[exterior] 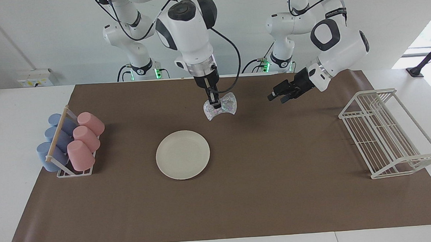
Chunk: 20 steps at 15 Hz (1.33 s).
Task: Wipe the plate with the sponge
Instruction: 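Bring the scrubber toward the left gripper with the right gripper while the left gripper reaches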
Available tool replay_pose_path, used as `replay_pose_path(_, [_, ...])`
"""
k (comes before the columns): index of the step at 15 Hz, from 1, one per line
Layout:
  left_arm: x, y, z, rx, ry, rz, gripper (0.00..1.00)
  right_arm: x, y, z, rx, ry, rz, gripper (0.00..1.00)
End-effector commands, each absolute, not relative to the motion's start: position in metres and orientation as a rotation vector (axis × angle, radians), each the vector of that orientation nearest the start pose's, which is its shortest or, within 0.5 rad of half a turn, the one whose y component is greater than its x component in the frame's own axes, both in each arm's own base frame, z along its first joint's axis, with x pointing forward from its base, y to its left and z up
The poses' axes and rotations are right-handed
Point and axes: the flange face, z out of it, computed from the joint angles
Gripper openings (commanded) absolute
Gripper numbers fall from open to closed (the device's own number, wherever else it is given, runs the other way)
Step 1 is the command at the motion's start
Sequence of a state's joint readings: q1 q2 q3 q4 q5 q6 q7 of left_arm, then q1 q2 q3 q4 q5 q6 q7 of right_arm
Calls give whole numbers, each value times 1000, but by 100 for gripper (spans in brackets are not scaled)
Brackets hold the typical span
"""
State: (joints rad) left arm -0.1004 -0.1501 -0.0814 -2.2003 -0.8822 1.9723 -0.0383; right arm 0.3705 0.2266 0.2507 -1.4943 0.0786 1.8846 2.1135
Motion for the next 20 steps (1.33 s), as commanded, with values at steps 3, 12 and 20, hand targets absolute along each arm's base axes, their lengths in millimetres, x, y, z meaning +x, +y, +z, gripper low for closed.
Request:
replay_pose_path(3, [485, -157, 491, 2087, 341, -273, 100, 486, 389, 603, -2078, 2111, 99, 0])
replay_pose_path(12, [470, -201, 510, 1859, 278, -371, 100, 475, 389, 596, -2116, 2125, 96, 0])
replay_pose_path(20, [463, -231, 490, 1888, 102, -311, 93, 476, 388, 598, -2116, 2122, 95, 0])
